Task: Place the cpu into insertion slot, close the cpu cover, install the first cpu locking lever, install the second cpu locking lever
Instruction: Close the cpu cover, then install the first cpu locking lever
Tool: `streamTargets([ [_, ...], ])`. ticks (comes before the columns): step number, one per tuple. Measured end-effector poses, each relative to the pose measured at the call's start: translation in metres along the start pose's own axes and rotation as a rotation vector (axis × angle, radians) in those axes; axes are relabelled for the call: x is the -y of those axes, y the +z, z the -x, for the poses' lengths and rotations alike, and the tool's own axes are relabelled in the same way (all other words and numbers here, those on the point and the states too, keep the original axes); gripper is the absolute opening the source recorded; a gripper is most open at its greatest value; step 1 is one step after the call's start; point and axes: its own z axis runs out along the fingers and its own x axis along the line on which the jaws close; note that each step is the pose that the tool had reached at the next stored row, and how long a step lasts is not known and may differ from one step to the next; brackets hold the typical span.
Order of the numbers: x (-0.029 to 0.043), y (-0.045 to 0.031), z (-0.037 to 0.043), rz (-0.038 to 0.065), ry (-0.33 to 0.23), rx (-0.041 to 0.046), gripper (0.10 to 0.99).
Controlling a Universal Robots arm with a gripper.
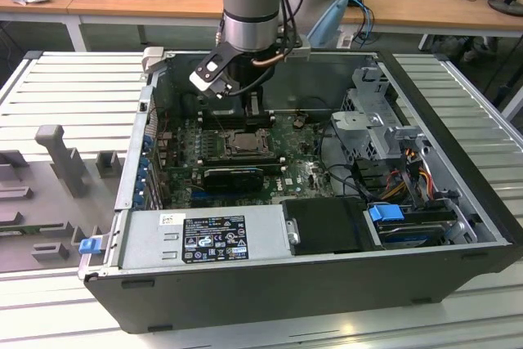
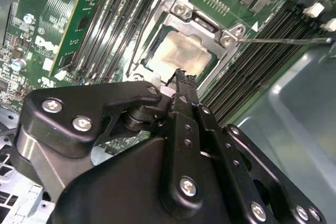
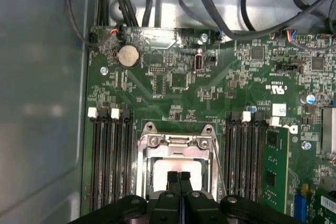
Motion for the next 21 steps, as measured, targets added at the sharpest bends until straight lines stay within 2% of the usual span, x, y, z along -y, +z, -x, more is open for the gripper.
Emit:
streamTargets([
  [7,0.0055,-0.0003,-0.0001,0.000,0.000,-0.0008,0.106],
  [10,0.0053,-0.0054,-0.0002,0.000,0.000,-0.0007,0.106],
  [12,0.0049,-0.0142,-0.0004,0.000,0.000,-0.0008,0.106],
  [16,0.0044,-0.0243,-0.0006,0.000,0.000,-0.0008,0.106],
  [20,0.0031,-0.0509,-0.0012,0.000,0.000,-0.0003,0.106],
  [21,0.0030,-0.0529,-0.0012,0.000,0.000,0.0006,0.106],
])
